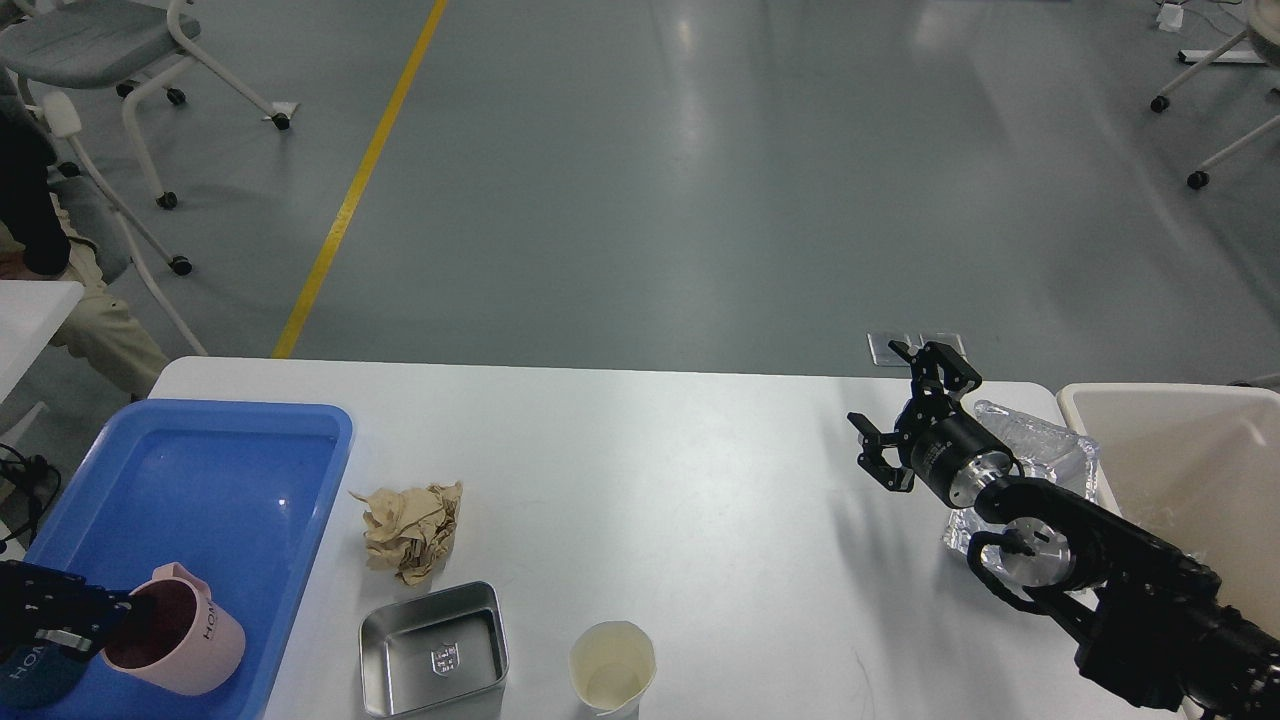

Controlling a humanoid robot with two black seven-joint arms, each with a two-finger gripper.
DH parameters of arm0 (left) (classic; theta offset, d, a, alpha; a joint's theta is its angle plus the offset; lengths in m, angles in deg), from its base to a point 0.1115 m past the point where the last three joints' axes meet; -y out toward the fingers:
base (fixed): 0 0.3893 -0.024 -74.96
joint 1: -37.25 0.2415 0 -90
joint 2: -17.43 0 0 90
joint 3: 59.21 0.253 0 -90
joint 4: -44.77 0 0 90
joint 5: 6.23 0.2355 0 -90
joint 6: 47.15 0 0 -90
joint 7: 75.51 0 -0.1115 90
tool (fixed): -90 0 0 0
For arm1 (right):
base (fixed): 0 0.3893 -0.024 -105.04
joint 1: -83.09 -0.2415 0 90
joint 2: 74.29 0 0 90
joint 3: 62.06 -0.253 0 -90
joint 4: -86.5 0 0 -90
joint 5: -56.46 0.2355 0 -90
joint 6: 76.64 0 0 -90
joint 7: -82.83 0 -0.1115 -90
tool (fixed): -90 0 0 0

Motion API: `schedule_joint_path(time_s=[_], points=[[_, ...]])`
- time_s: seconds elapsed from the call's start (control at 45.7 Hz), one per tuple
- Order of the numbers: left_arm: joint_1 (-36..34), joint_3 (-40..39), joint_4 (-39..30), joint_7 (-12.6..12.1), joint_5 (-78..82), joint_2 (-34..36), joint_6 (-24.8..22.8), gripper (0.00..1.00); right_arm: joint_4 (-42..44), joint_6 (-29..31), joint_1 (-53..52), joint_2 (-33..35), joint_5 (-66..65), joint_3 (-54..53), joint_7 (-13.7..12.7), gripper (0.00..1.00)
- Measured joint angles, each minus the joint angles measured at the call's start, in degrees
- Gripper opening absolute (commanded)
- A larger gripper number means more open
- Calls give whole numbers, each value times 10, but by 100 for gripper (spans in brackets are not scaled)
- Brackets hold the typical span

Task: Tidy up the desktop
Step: 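Release the mug and raise the left gripper out of the tray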

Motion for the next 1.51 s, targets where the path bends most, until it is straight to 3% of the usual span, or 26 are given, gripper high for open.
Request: schedule_joint_path(time_s=[0.219,0.328,0.503,0.853,0.941,1.203,1.509], points=[[2,0,2,1,-22,0,1,46,0,-1,0,0,0,0,0,100],[2,2,2,1,-29,1,1,51,0,-1,0,0,0,0,0,100],[6,3,2,1,-30,7,1,74,0,-1,0,2,0,0,0,100],[9,-5,-11,6,-114,23,2,88,0,-1,-1,0,0,1,-1,100],[6,-14,-17,-2,-163,25,1,92,0,-1,-1,1,0,1,-1,100],[1,-66,-21,-61,-303,25,-8,95,0,-2,-2,0,0,1,-1,100],[4,-87,-22,-61,-420,23,-6,95,0,-4,-3,0,0,1,-1,100]])
